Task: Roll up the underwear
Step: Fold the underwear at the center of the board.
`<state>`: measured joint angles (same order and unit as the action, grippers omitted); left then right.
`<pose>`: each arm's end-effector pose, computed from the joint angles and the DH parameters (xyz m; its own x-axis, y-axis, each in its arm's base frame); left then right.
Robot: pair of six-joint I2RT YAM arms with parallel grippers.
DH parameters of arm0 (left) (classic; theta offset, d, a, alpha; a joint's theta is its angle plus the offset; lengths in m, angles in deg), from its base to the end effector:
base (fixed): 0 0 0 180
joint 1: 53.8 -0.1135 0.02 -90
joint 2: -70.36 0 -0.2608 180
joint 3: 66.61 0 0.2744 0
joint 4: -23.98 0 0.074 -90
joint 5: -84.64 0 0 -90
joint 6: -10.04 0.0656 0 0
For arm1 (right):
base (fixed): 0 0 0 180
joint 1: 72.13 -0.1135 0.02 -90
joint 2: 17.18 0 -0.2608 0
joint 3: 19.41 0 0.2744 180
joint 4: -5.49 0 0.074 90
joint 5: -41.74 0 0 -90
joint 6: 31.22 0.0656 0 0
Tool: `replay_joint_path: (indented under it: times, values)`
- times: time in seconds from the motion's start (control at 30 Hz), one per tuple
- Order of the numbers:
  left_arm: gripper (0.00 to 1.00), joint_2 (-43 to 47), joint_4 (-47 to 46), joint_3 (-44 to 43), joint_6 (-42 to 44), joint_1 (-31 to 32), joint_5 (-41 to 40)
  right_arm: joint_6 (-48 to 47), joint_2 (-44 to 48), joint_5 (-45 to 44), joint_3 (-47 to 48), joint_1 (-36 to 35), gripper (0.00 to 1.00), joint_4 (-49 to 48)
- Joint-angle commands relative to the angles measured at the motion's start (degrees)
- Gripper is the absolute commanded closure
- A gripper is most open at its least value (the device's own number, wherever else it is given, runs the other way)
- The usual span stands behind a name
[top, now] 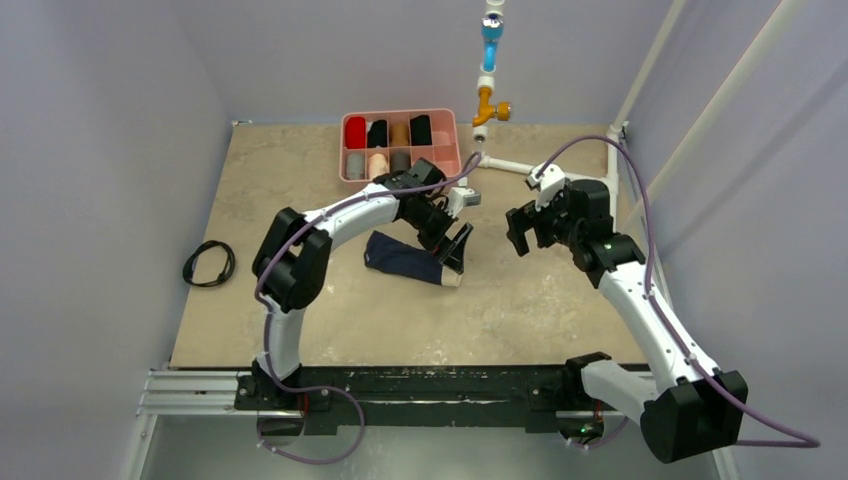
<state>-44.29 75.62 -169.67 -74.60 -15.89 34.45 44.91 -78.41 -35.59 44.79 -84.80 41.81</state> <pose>0.3321 -0.3118 0.1843 -0.6360 0.5862 -0.5018 0.7622 0.3758 -0.5270 0.2737 0.0763 0.2805 -0.4266 -0.3356 -0.8399 -0.5099 0.8562 -0.0832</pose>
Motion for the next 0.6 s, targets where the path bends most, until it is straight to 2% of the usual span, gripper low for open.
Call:
replay_joint_path:
  times: [0.0, 0.2, 0.3, 0.57]
  values:
    - [0.03, -3.02, -4.47, -2.08, -8.15, -0.01, 2.85, 1.82, 2.84, -4.66, -0.85, 0.71, 0.01, -3.9]
    - [0.04, -6.76, -6.01, -1.84, -8.18, 0.97, 3.14, 1.92, 2.62, -5.99, -0.87, 1.37, 0.01, -4.35]
    - [0.06, -9.0, -3.22, -2.99, -6.11, 1.69, 4.77, 1.92, 2.73, -6.22, -1.0, 1.63, 0.01, -4.39]
    - [0.07, -10.75, 14.06, -5.94, 11.34, 3.61, 3.34, 1.84, 2.34, -6.29, -1.13, 1.87, 0.01, -4.68]
